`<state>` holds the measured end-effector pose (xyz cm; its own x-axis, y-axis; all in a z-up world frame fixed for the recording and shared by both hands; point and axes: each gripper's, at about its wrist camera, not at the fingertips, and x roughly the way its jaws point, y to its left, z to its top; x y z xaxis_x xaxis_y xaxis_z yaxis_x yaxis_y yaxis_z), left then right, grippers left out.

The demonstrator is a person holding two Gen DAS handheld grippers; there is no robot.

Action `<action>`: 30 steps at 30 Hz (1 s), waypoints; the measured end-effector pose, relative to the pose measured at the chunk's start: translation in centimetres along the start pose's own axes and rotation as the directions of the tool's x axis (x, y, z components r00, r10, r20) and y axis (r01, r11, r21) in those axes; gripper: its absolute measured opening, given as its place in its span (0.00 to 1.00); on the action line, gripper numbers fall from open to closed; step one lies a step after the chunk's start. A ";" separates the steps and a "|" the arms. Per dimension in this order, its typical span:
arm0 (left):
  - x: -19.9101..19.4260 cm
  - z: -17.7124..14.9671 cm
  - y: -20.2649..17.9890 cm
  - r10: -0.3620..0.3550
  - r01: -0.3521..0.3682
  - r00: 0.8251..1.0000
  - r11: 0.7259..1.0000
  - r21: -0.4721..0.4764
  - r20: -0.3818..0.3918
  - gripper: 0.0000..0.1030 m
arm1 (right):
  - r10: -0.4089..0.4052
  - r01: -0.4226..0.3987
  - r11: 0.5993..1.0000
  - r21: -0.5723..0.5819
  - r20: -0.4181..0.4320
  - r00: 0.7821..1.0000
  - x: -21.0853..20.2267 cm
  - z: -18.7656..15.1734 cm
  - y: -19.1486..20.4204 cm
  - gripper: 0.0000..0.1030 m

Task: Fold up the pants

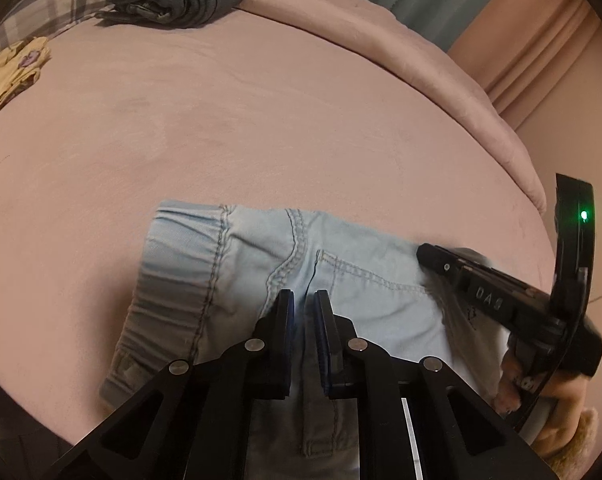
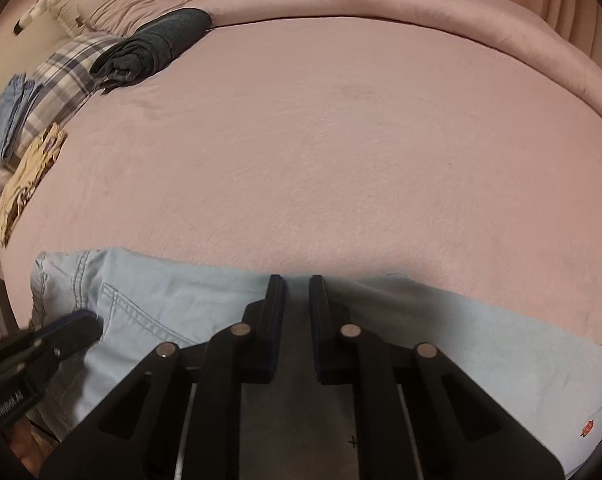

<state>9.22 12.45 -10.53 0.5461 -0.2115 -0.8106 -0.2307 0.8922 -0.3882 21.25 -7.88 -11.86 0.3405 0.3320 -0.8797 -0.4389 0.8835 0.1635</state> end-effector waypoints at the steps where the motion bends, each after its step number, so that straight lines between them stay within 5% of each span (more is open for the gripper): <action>1: -0.4 -0.1 0.0 0.001 -0.001 1.000 1.000 0.001 0.001 0.14 | 0.003 -0.003 1.000 0.002 -0.008 1.000 -0.5 -0.1 -0.1 0.10; 6: -3.8 1.7 1.2 -0.067 0.067 0.997 0.998 -0.018 0.024 0.16 | 0.062 -0.061 0.998 -0.012 0.073 0.995 -5.0 1.5 -1.4 0.36; 10: -4.8 2.6 2.6 -0.010 0.013 0.997 0.999 -0.038 0.078 0.61 | 0.061 -0.061 0.998 -0.011 0.037 0.997 -5.3 3.2 -2.5 0.46; 11: -4.4 2.8 3.1 0.001 0.002 0.998 0.999 -0.048 0.065 0.63 | 0.078 -0.078 0.997 -0.004 0.006 0.997 -4.7 3.5 -2.7 0.46; 17: -1.7 3.5 4.7 0.134 -0.133 0.991 0.988 -0.078 0.015 0.64 | 0.156 -0.152 0.988 0.032 -0.178 0.972 -0.9 2.9 -4.4 0.47; 20: -1.1 2.9 5.4 0.084 -0.086 0.996 0.994 -0.063 -0.031 0.63 | 0.252 -0.235 0.967 0.098 -0.231 0.940 -0.2 1.7 -5.2 0.49; 21: -1.3 2.7 5.5 0.058 -0.059 0.998 0.996 -0.062 -0.021 0.57 | 0.294 -0.272 0.955 0.121 -0.231 0.927 -0.5 1.1 -5.5 0.49; 22: -1.7 2.4 5.4 0.019 -0.019 1.000 0.998 -0.056 0.000 0.37 | 0.313 -0.291 0.948 0.126 -0.227 0.922 -0.8 0.8 -5.6 0.49; 27: -3.7 -0.2 3.9 0.046 -0.051 0.996 0.997 0.055 0.082 0.33 | 0.436 -0.410 0.900 0.151 -0.263 0.861 -2.3 -1.9 -6.0 0.49; 30: -4.3 -1.9 2.8 0.097 -0.108 0.990 0.986 0.124 0.098 0.31 | 0.446 -0.418 0.894 0.159 -0.260 0.856 -1.8 -2.1 -5.6 0.48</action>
<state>4.67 15.12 -8.96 0.5979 -0.0840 -0.7972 -0.1869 0.9525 -0.2406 21.37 -14.06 -12.13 -0.1203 0.5927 -0.7964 -0.4023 0.7043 0.5849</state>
